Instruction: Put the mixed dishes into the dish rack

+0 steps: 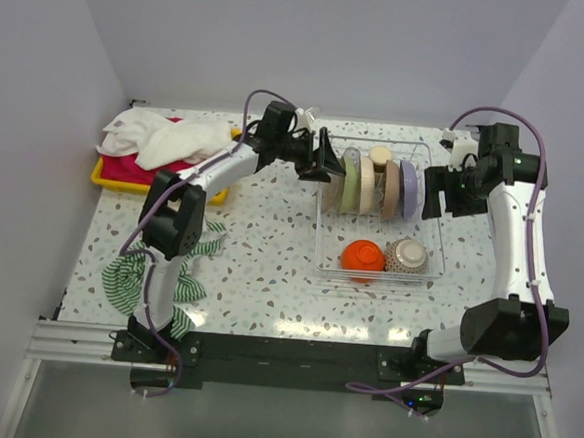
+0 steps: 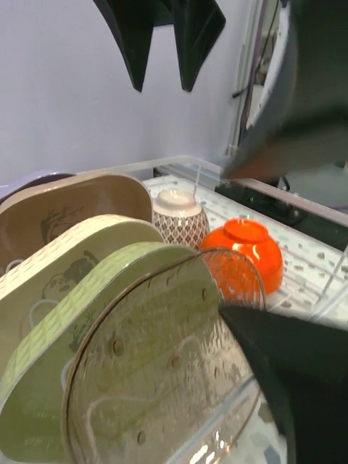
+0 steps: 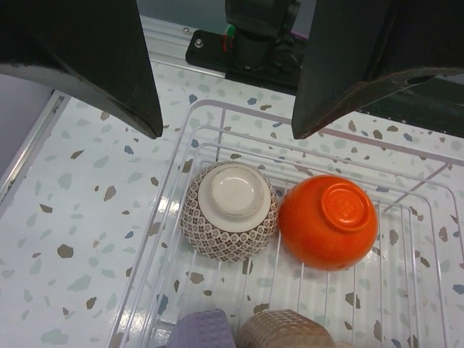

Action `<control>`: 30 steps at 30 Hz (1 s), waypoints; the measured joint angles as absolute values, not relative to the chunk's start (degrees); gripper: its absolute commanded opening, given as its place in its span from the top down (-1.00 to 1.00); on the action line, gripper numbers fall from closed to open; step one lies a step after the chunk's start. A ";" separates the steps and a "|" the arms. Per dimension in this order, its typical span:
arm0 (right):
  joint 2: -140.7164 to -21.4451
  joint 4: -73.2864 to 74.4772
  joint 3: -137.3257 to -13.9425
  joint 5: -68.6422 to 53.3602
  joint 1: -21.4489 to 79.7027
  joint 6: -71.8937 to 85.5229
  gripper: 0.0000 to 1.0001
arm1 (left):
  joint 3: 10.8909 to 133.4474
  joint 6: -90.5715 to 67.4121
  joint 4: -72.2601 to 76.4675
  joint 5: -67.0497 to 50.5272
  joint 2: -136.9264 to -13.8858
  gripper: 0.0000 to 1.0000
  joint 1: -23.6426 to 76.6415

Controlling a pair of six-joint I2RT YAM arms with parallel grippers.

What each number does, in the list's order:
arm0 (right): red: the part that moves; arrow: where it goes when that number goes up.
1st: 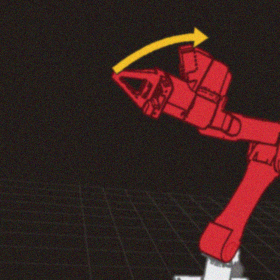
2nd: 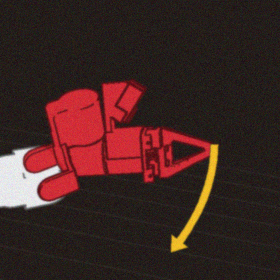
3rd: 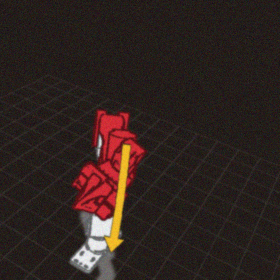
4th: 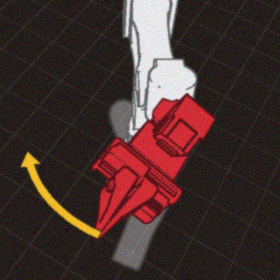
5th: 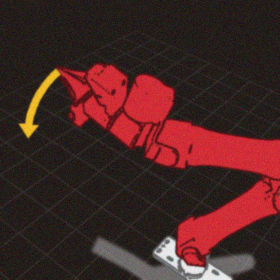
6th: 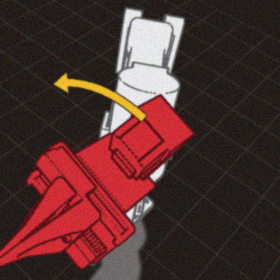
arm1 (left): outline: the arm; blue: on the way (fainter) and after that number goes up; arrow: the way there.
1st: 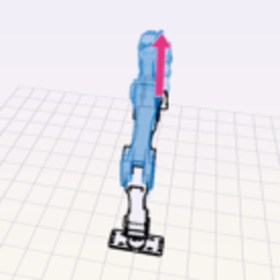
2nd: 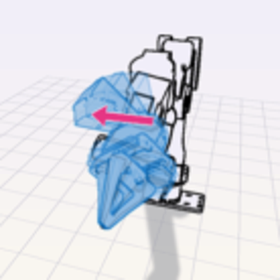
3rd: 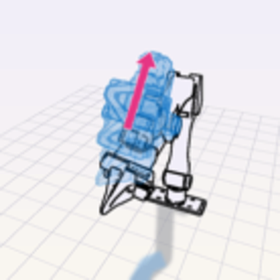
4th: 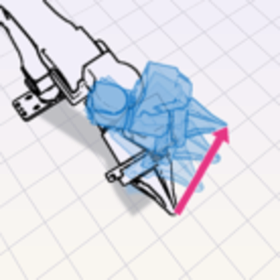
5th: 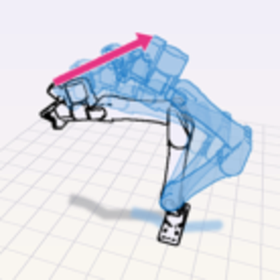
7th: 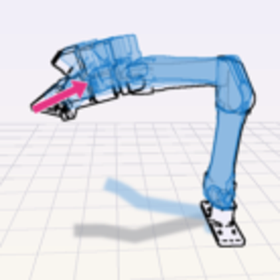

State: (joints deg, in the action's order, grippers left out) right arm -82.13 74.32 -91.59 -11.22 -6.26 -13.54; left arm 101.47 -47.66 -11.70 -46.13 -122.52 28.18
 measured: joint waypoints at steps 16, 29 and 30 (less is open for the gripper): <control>-84.90 73.38 -98.76 -12.75 -6.42 -10.11 -0.97 | 98.48 -16.53 -34.28 -30.83 -104.60 -1.00 17.19; -80.82 64.03 -92.07 -2.07 -6.90 4.10 -0.97 | 90.83 5.52 -34.92 -11.00 -88.60 -1.00 18.41; -80.09 63.68 -90.28 -0.82 -6.92 4.58 -0.97 | 89.52 6.04 -35.03 -9.69 -87.59 -1.00 18.39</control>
